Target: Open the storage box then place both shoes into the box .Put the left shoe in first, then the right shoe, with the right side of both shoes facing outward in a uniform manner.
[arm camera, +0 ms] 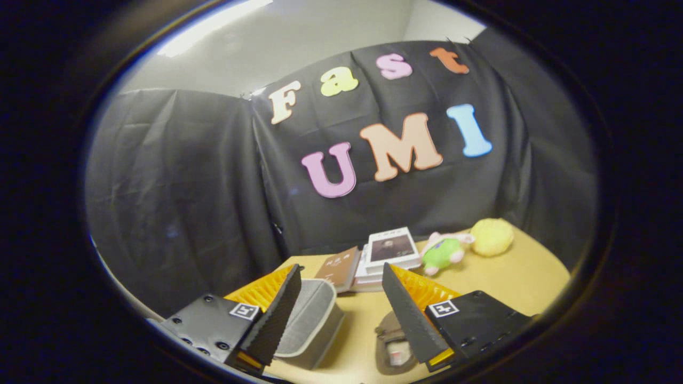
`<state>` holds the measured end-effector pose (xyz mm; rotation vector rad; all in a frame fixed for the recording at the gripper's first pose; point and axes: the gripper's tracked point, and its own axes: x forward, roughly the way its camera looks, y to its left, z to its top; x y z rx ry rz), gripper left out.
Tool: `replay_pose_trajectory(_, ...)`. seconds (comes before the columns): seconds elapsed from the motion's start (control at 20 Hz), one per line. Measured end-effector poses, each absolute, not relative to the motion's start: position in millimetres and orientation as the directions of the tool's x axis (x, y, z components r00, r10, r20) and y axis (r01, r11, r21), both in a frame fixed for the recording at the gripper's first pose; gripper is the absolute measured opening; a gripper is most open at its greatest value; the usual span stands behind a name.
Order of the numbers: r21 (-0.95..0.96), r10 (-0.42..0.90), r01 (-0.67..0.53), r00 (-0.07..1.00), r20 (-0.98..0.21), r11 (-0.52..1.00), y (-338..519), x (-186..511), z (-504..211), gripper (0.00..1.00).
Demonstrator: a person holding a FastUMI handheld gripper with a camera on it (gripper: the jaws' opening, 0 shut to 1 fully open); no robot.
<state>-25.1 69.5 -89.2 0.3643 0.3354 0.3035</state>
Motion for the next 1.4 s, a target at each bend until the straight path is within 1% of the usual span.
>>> replay_pose_trajectory(0.25,0.654,0.502,-0.173,0.787,-0.357,0.736,96,-41,-131,1.00)
replay_pose_trajectory(0.5,0.793,0.614,-0.075,0.678,-0.405,0.605,121,-46,-179,0.99)
replay_pose_trajectory(0.65,0.841,0.667,0.007,0.605,-0.435,0.542,133,-51,-207,0.99)
replay_pose_trajectory(0.8,0.872,0.714,0.073,0.544,-0.441,0.484,147,-59,-227,0.99)
replay_pose_trajectory(1.0,0.901,0.778,0.110,0.469,-0.419,0.419,166,-74,-240,0.99)
replay_pose_trajectory(1.1,0.915,0.802,0.129,0.445,-0.398,0.383,173,-78,-243,0.99)
replay_pose_trajectory(1.3,0.922,0.826,0.151,0.410,-0.388,0.358,185,-84,-249,0.97)
replay_pose_trajectory(1.4,0.927,0.835,0.161,0.403,-0.374,0.338,188,-84,-248,0.79)
